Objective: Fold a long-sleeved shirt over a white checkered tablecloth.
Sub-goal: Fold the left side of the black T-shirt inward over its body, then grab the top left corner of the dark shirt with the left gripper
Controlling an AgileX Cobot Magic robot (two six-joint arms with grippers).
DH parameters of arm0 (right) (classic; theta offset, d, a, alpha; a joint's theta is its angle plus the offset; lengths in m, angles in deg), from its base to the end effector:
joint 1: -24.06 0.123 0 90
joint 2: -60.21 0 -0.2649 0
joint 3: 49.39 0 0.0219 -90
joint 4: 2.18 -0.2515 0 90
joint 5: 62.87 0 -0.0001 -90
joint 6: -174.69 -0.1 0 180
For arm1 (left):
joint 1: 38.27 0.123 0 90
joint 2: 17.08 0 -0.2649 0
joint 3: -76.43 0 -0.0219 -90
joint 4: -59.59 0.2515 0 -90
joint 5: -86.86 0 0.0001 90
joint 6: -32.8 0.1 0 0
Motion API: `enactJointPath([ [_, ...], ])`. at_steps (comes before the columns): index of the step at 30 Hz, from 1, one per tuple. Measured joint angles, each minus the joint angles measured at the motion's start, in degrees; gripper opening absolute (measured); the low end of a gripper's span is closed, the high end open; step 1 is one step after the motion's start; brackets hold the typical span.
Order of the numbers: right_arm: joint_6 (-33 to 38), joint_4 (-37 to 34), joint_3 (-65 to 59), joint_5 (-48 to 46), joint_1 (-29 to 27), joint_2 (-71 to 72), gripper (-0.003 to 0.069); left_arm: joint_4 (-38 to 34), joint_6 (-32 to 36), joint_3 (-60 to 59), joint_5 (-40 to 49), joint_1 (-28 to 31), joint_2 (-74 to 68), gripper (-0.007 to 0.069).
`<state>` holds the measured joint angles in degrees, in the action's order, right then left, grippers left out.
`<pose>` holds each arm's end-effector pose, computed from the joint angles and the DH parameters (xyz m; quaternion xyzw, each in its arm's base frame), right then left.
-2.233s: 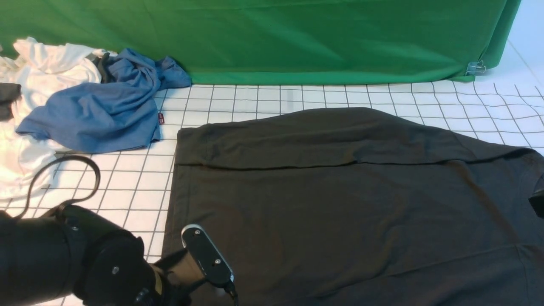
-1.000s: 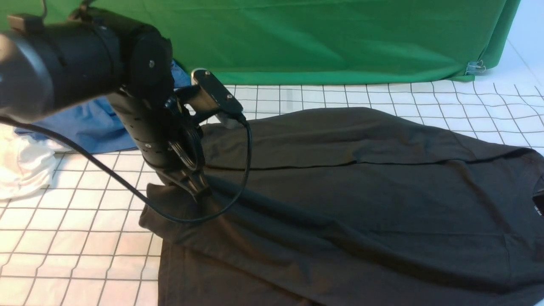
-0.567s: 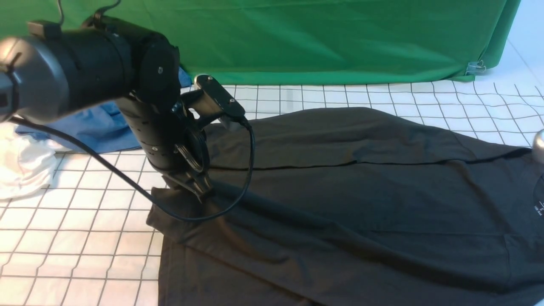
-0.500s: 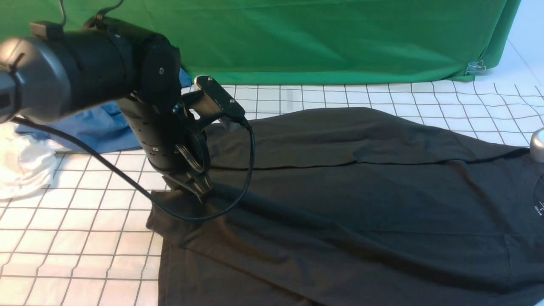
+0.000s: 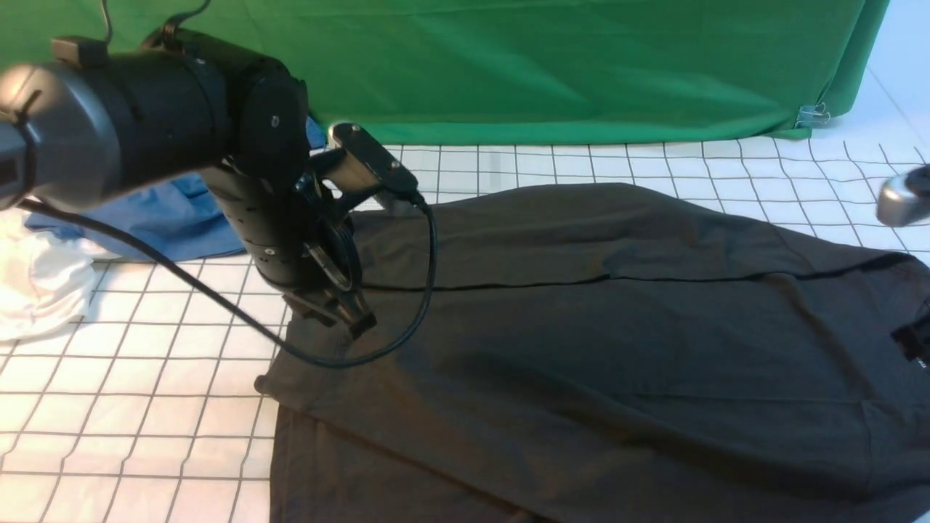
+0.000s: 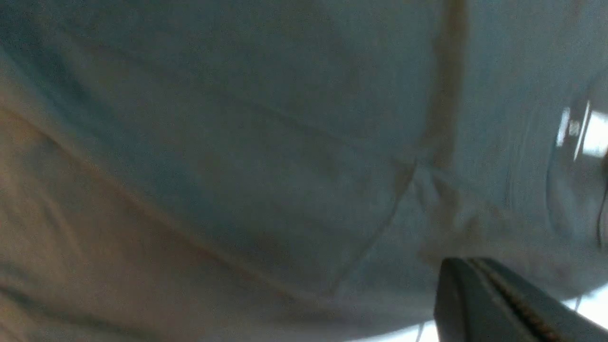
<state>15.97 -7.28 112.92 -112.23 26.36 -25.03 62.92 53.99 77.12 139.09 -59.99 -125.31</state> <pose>0.2740 0.0178 0.2638 -0.1786 0.9536 -0.0003 0.2425 0.3397 -0.1304 0.2260 0.3725 0.9109 0.0249 0.1757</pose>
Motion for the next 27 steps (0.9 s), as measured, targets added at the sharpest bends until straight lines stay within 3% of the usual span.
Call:
enactJointPath([
  [3,-1.0,-0.3,0.1,2.1,0.7,0.0,0.0059,4.7,-9.4,1.2,-0.5,0.4,-0.2,0.0113],
  [6,-1.9,-0.4,0.6,2.5,0.8,0.0,0.0118,4.1,-11.9,4.2,2.0,2.0,-1.3,0.0195],
  [12,-3.5,-0.7,3.0,2.9,0.9,0.0,0.026,0.9,-4.9,13.5,4.0,5.4,-6.9,0.0426],
  [14,-3.6,-0.8,3.4,2.7,0.9,0.0,0.0283,1.3,1.7,16.8,2.2,5.7,-10.4,0.0495],
  [15,-3.6,-0.8,3.4,2.7,0.9,0.0,0.0283,1.3,2.3,17.0,2.1,5.7,-11.0,0.0503],
  [19,-3.6,-0.9,3.4,2.4,0.9,0.0,0.0283,-2.0,18.0,18.5,-3.0,5.7,-16.2,0.0536],
  [21,-3.6,-0.9,3.4,2.4,0.9,0.0,0.0283,-3.3,22.7,18.5,-3.7,5.8,-18.0,0.0535],
  [27,-3.6,-0.9,3.4,2.5,0.9,0.0,0.0283,-4.6,26.6,18.5,-6.2,7.0,-22.7,0.0484],
])
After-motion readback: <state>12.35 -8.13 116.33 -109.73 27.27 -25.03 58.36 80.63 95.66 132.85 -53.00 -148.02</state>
